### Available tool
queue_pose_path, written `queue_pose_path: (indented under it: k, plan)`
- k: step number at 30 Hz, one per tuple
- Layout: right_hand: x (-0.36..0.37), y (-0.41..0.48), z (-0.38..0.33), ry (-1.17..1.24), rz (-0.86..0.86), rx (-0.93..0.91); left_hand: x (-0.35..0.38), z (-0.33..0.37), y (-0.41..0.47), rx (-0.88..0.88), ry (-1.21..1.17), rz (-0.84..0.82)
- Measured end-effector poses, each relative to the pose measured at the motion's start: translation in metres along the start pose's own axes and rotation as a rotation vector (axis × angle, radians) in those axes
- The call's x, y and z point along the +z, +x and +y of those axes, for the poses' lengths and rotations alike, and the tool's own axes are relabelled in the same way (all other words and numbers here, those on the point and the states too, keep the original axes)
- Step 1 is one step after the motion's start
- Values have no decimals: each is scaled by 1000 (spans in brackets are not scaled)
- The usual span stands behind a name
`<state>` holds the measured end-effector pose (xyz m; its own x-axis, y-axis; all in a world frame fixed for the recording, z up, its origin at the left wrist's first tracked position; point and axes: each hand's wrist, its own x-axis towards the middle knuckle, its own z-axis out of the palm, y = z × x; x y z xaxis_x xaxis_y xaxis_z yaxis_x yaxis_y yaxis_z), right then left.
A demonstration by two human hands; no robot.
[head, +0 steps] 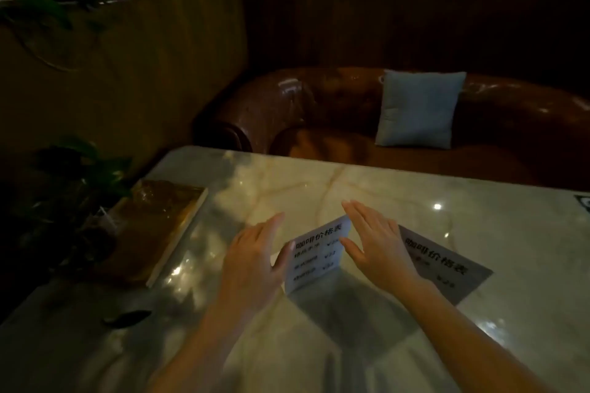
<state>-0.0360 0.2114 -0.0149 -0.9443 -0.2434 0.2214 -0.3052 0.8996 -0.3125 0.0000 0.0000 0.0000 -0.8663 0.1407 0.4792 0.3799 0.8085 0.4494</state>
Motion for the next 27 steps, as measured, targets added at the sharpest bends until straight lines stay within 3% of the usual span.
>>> queue_pose_path:
  k: [6, 19, 27]
  plan:
    - [5, 9, 5, -25, 19, 0, 9, -6, -1, -33, 6, -42]
    - [0, 32, 11, -115, 79, -84, 14, -13, 8, -15, 47, 39]
    - [-15, 17, -5, -42, 133, -158, 3, -30, 30, -45, 41, 2]
